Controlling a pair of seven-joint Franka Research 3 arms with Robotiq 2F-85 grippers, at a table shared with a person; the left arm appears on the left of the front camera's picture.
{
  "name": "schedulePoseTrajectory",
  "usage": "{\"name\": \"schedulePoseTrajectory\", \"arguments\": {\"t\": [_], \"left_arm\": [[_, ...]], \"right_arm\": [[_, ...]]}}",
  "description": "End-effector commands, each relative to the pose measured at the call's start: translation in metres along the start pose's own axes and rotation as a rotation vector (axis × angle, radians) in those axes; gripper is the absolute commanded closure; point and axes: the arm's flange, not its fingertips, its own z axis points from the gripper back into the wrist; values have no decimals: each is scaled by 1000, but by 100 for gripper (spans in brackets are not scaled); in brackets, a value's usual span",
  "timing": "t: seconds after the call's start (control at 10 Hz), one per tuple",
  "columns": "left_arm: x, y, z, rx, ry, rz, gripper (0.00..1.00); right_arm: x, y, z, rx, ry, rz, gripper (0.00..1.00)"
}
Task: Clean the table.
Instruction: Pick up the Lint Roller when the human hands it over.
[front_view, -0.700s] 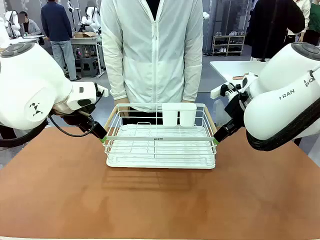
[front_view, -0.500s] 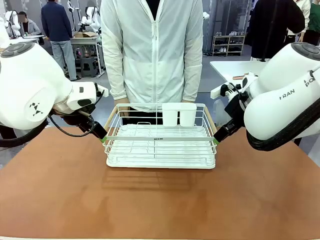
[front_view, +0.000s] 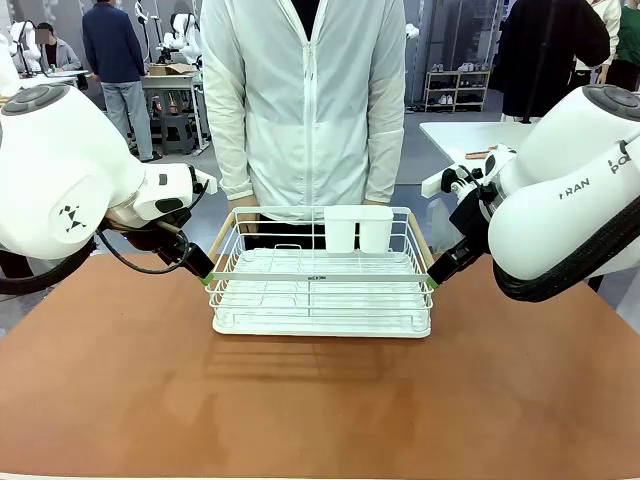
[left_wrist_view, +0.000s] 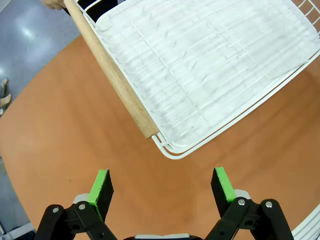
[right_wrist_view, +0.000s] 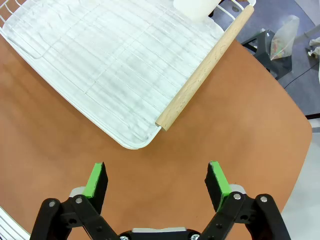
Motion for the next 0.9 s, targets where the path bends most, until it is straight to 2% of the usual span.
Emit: {"name": "schedulePoseTrajectory", "arguments": {"t": [0.0,0.4,0.5,0.6,0.7,0.8], "left_arm": [[0,0,0,0,0,0,0],[0,0,0,0,0,0,0],[21,16,26,-196,31,147,0],[36,40,53,-245,-3,207,0],[38,65,80,-308,-21,306,0],[32,92,103,-478,-45,390,0]], "right_arm": [[0,1,0,1,0,0,0],[0,0,0,0,0,0,0],[16,-20,31,37,-59,-65,0],[23,-46,59,98,-60,-154,0],[22,-76,88,265,-25,-268,0],[16,-99,109,368,-11,-353,0]]}}
